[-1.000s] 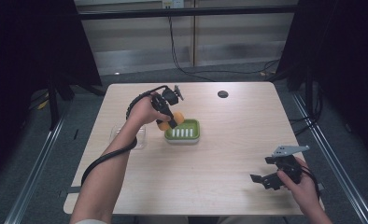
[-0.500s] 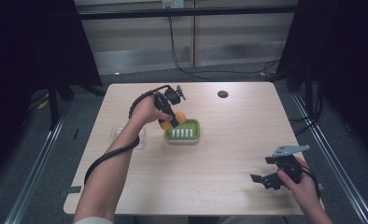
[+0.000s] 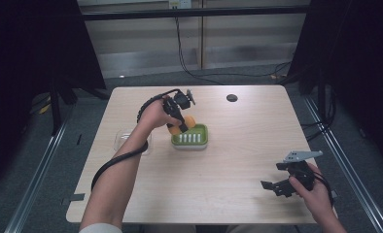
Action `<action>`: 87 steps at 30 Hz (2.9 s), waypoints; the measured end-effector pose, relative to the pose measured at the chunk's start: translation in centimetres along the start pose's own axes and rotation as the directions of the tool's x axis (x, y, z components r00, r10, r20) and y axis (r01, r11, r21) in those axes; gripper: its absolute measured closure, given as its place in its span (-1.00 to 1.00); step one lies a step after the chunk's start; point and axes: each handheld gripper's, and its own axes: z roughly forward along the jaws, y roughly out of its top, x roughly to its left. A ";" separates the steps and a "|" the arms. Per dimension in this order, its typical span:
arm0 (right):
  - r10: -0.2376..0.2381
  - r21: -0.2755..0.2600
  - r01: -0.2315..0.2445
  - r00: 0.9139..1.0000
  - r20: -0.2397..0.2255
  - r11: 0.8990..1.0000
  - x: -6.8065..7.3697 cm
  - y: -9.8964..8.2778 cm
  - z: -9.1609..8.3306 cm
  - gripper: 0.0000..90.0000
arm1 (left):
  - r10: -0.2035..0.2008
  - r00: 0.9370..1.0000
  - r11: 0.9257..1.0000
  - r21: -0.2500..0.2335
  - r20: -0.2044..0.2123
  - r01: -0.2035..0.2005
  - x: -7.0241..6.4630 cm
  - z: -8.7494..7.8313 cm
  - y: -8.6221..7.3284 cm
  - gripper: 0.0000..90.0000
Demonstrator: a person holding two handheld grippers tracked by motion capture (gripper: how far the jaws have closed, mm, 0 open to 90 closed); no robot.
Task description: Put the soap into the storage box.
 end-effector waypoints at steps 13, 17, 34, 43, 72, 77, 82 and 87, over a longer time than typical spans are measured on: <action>0.006 0.002 -0.006 1.000 -0.002 1.000 0.0 -0.1 0.1 -0.97 | 0.010 1.000 1.000 -0.004 0.001 -0.010 0.3 0.6 0.1 0.10; 0.004 0.000 -0.004 1.000 -0.005 1.000 0.0 -0.1 0.1 -0.97 | 0.012 1.000 1.000 0.004 0.008 -0.012 0.4 0.7 0.1 0.10; 0.009 0.007 -0.009 1.000 -0.003 1.000 -0.1 -0.1 0.2 -0.97 | 0.047 0.999 0.999 0.001 0.003 -0.047 0.3 1.2 0.6 0.11; 0.010 0.007 -0.010 1.000 -0.005 1.000 -0.1 -0.1 0.2 -0.97 | 0.058 0.998 0.998 0.004 -0.002 -0.058 0.4 2.0 0.8 0.10; 0.004 0.005 -0.004 1.000 -0.007 1.000 -0.1 -0.1 0.3 -0.97 | 0.074 0.997 0.997 0.012 0.027 -0.074 0.4 3.1 1.2 0.10; 0.008 0.004 -0.008 1.000 -0.006 1.000 -0.1 -0.1 0.2 -0.97 | 0.073 0.997 0.997 0.002 0.017 -0.074 0.5 3.3 1.2 0.10; 0.005 0.006 -0.005 1.000 -0.006 1.000 -0.2 -0.1 0.3 -0.97 | 0.081 0.997 0.997 0.001 0.010 -0.081 0.5 3.4 1.2 0.10; 0.009 0.009 -0.009 1.000 -0.007 1.000 -0.1 -0.1 0.2 -0.97 | 0.085 0.996 0.996 0.006 0.021 -0.085 0.5 3.5 1.4 0.10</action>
